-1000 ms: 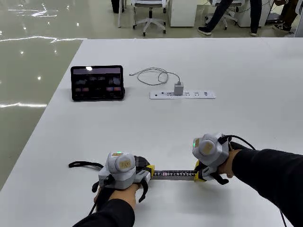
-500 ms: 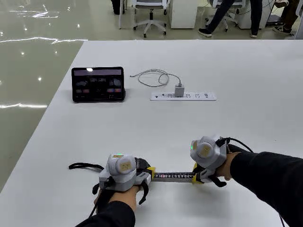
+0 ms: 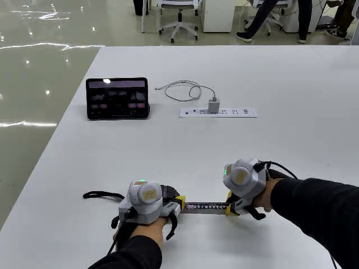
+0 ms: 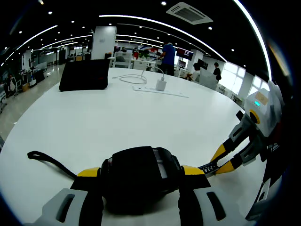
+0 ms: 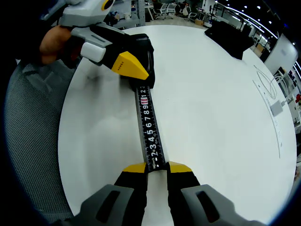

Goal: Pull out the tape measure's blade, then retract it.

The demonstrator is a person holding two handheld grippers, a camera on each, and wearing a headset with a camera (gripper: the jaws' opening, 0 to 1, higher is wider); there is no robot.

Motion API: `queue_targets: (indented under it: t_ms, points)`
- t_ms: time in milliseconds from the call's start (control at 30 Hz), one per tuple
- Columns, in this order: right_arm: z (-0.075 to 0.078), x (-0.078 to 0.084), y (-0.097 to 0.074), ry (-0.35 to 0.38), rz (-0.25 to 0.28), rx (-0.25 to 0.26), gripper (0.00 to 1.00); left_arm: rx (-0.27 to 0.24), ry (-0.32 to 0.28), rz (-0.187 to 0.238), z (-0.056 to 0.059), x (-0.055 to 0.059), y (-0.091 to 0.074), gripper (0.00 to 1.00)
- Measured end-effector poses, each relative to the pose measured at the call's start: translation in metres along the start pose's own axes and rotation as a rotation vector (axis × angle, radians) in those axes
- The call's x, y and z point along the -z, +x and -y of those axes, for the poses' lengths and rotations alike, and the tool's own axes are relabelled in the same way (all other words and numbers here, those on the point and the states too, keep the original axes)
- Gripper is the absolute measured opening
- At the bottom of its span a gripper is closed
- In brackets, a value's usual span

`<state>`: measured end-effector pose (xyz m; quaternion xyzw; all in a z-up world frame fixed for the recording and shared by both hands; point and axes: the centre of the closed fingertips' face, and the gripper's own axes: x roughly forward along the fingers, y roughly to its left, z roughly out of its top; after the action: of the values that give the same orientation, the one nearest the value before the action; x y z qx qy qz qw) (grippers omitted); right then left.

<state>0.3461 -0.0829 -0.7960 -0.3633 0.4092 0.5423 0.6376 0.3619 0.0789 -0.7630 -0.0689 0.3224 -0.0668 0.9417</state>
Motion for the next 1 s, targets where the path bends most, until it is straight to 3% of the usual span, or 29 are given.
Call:
queue_targets:
  t_ms: [1000]
  points:
    - [-0.001,-0.014,0.006,0.029,0.036,0.006,0.12,0.002,-0.006,-0.004,0.001,0.001,0.000,0.61]
